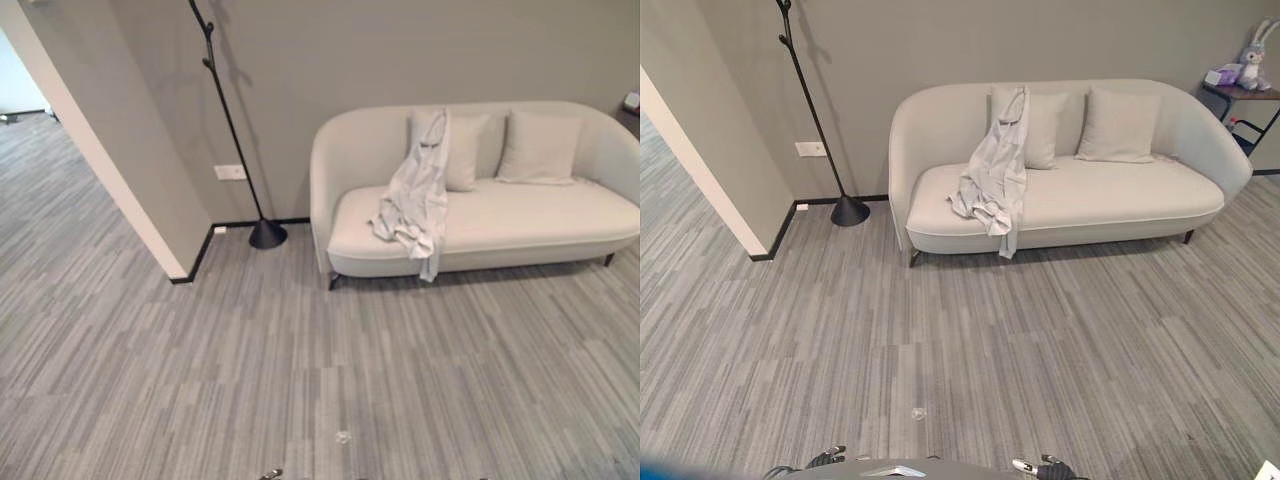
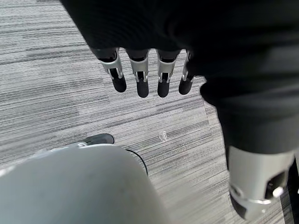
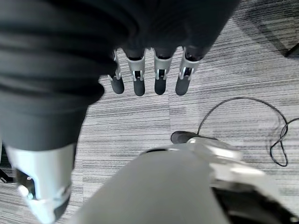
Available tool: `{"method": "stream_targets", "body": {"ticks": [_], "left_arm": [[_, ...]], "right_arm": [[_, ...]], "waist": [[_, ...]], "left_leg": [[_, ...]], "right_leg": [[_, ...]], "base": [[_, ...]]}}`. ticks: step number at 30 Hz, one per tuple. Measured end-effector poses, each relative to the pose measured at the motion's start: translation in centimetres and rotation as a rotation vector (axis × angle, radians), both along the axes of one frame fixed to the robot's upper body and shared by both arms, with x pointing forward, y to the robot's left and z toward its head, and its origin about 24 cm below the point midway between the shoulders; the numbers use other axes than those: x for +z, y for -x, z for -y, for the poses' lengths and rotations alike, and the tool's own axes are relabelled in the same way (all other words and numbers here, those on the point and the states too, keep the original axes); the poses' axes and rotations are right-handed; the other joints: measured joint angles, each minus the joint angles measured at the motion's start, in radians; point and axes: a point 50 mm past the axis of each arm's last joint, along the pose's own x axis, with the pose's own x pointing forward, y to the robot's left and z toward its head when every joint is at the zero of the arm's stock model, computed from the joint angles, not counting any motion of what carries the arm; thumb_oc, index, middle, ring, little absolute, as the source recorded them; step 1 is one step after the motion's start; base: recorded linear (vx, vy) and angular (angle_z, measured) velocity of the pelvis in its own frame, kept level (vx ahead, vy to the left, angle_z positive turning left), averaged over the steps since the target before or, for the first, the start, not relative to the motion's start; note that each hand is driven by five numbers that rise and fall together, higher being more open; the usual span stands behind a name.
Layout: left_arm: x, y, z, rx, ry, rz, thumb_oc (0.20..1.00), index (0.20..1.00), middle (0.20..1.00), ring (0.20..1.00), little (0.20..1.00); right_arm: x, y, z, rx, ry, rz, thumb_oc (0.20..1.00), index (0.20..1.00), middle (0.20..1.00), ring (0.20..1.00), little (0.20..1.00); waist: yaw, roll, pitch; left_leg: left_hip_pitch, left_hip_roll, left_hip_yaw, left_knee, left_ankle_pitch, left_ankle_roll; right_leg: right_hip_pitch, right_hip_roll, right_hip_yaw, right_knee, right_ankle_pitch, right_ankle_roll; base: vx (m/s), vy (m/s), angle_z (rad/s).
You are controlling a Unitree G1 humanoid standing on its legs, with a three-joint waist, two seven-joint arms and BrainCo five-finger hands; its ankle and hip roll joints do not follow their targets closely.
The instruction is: Hang the clothes on the sofa on the clothes rack.
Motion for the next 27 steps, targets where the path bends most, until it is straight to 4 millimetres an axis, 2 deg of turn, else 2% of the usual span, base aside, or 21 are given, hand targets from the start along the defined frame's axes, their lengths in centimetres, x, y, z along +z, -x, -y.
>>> {"method": "stream_targets", "body": {"ticks": [4, 8, 13, 27], "left_arm": [[-0.01, 0.07, 0.06, 0.0, 0.004, 0.0, 1.0, 1.0, 1.0, 1.0, 1.0], [0.06, -0.2, 0.13, 0.001, 0.006, 0.015, 1.0, 1.0, 1.0, 1.0, 1.0], [0.07, -0.42, 0.49, -0.041, 0.004, 0.021, 1.0, 1.0, 1.0, 1.0, 1.0], [0.1, -0.43, 0.23, -0.02, -0.016, 0.026, 1.0, 1.0, 1.0, 1.0, 1.0]], "right_arm": [[0.09, -0.04, 0.4, 0.001, 0.01, 0.001, 1.0, 1.0, 1.0, 1.0, 1.0], [0.25, -0.14, 1.04, 0.002, 0.026, 0.003, 1.0, 1.0, 1.0, 1.0, 1.0], [0.28, -0.38, 1.02, 0.003, 0.026, 0.009, 1.0, 1.0, 1.0, 1.0, 1.0], [0.29, -0.46, 1.01, 0.003, 0.028, 0.011, 1.0, 1.0, 1.0, 1.0, 1.0]], "waist": [[-0.001, 0.011, 0.014], [-0.001, 0.026, 0.019], [-0.002, 0.022, 0.022], [-0.001, 0.009, 0.03]], "left_leg": [[0.015, -0.003, 0.002, -0.019, 0.005, -0.008], [0.02, -0.002, 0.002, -0.025, 0.007, -0.012], [0.02, -0.002, 0.002, -0.025, 0.008, -0.013], [0.019, -0.002, 0.001, -0.026, 0.008, -0.014]], "right_leg": [[0.039, 0.002, 0.003, -0.069, 0.034, 0.002], [0.04, 0.003, 0.0, -0.07, 0.035, 0.002], [0.04, 0.004, 0.0, -0.069, 0.035, 0.002], [0.039, 0.004, 0.0, -0.069, 0.035, 0.002]], "base": [[0.0, 0.0, 0.0], [0.0, 0.0, 0.0], [0.0, 0.0, 0.0], [0.0, 0.0, 0.0]]}}
